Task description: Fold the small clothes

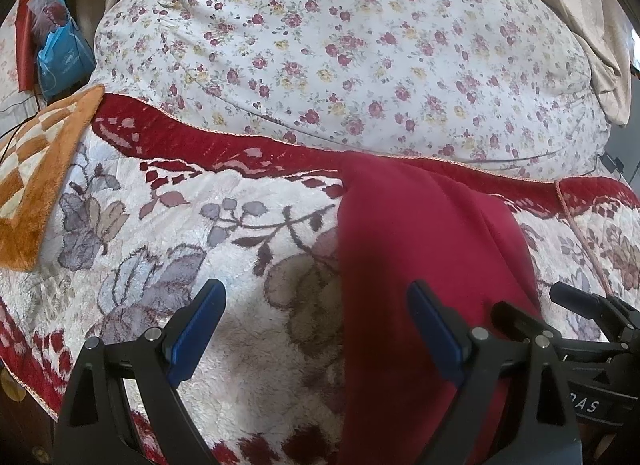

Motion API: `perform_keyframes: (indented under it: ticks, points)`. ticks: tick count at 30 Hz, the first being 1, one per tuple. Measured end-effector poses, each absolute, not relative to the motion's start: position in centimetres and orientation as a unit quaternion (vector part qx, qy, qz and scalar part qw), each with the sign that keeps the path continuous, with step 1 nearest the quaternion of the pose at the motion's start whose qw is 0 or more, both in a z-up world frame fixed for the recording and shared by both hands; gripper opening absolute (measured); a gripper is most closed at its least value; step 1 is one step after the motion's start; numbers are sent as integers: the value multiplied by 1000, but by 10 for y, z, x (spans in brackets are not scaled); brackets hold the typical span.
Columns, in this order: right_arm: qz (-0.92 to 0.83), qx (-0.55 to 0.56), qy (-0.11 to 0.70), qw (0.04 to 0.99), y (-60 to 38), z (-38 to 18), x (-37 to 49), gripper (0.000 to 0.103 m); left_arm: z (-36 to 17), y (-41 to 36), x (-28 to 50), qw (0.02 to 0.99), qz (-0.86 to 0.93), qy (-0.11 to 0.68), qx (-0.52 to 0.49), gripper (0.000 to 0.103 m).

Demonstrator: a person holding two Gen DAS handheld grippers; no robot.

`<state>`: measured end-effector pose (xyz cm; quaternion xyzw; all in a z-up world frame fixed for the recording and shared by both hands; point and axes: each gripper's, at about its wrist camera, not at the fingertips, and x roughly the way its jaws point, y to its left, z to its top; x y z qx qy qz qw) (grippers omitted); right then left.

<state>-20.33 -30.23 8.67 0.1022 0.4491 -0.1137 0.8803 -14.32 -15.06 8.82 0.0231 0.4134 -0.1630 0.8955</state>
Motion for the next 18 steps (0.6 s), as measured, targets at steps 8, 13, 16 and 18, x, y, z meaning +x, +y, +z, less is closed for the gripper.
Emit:
perform_keyframes:
  ticks: [8,13,16,18]
  points:
    - [-115,103,449,880,-302,87,-204,94,87,-150,-143,896,-162,413,24,91]
    - [-115,104,449,880,-303,86,-203,94,86,-148,-142,895,-163,415,24,91]
    - [-115,105,449,880,-303,86,-203,94,85,-148,-142,895,-163,416,24,91]
    - [-115,104,450,880,-302,86,-202,94,86,-150,-143,894,-163,416,24,91]
